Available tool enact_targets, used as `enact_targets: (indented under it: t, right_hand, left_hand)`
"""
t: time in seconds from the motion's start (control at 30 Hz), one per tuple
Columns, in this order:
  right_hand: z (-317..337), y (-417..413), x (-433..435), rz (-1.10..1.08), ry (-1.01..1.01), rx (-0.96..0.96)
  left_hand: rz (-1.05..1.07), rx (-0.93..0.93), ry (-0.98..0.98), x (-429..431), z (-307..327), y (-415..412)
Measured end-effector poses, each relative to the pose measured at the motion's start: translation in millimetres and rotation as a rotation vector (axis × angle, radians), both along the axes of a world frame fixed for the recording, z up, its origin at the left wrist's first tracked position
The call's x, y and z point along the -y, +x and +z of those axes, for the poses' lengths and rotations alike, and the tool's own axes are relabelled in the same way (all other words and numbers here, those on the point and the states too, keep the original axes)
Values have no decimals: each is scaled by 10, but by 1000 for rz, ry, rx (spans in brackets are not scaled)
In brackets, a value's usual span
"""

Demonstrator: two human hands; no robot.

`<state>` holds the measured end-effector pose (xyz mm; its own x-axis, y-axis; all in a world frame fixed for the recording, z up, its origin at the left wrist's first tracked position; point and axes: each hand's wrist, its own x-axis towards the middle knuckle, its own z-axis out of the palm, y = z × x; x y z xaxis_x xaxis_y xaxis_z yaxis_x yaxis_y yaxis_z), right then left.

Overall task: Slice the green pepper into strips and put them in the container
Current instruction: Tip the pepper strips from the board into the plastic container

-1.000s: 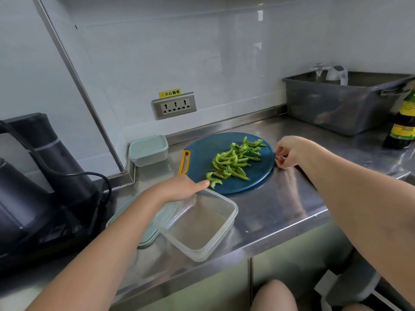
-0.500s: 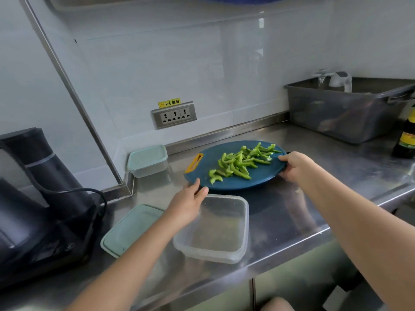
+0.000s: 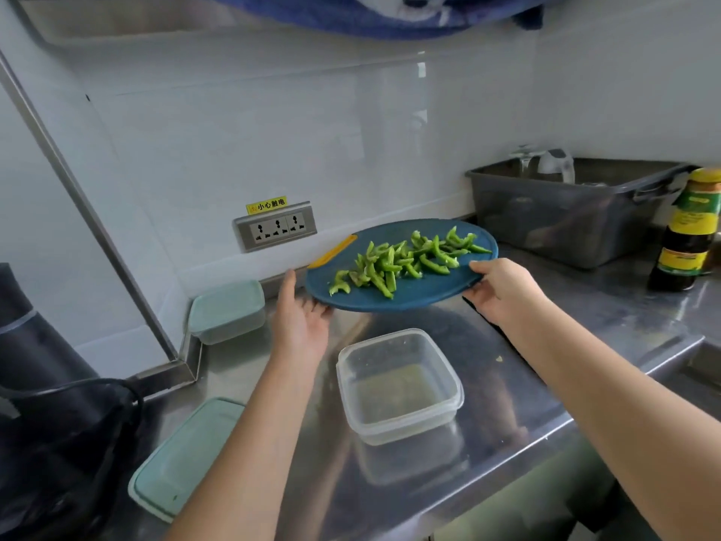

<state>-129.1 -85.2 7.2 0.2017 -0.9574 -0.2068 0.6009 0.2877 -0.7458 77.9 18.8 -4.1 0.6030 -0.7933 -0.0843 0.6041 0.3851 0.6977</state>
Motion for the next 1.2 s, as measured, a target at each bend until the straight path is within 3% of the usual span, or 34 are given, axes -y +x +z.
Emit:
enact_targets:
  t: [0.2,0.27,0.33,0.4,0.47,0.53,0.67,0.77,0.83,0.97,1.2]
  right_hand:
    - [-33,153,-254,105,-58,-73]
    - [-26,155,-226,148,-35,-214]
    - [-5,140,-138,95,-72,-507]
    - [56,131,-54,-55,-263,-849]
    - [132,176,-68,-91,-535,-967]
    - [136,268,-39,24,-723,-1053]
    - [56,438,-33,224,-836,-1230]
    - [56,524,-105,156,-942,-1349]
    - [77,569,-193,79,-1004,-1343]
    - [98,637,-379,127,-965,-1142]
    - [-21,593,-554,113,-937,-1225]
  left_hand:
    - [-100,-192,-160,-111,-122,60]
    - [-62,-218,-131,-139,-166,112]
    - [-48,-186,-101,-161,-192,147]
    - [-46,-161,-110,-174,-231,189]
    - [-22,-174,-116,-191,-246,233]
    - [8,-183,-98,-188,-258,291]
    - [59,-177,-62,-191,-249,333]
    - [131,-146,-54,-188,-220,397]
    - [155,-129,-35,-214,-185,426]
    - [168,-63,-13,-264,-153,394]
    - [165,-56,31,-280,-135,288]
